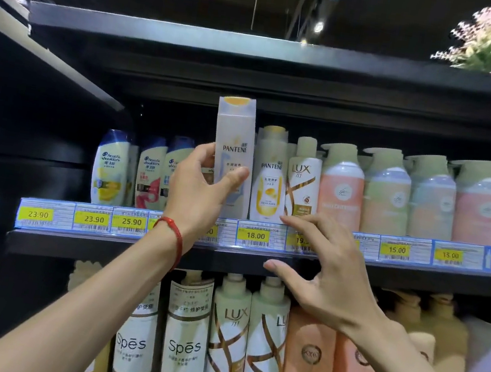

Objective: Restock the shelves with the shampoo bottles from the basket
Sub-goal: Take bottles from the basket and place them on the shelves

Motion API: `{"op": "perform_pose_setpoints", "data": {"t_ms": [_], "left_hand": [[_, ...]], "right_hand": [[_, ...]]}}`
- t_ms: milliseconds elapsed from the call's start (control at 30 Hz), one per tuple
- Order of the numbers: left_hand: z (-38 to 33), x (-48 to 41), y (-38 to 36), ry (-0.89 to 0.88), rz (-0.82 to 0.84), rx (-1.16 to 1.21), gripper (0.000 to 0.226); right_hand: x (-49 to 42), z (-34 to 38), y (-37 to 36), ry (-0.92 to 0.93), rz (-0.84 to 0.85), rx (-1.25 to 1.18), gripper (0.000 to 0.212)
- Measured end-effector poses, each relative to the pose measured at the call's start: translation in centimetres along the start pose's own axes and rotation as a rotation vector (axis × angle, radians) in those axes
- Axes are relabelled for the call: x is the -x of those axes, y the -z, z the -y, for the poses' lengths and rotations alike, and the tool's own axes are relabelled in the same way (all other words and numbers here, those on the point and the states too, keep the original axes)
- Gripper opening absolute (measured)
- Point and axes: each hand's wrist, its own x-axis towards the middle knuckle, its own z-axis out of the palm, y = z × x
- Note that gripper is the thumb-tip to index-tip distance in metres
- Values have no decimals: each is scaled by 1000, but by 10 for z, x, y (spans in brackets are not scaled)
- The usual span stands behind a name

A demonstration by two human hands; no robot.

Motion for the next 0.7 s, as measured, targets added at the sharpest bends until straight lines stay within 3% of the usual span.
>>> {"op": "perform_pose_setpoints", "data": {"t_ms": [300, 700], "left_hand": [[6, -3, -5, 42, 66, -229, 33], [-3, -7, -4, 136, 151, -467, 47]], "right_hand": [[4, -3, 1, 38, 37, 38, 73], [8, -5, -2, 58, 3, 31, 72]]}}
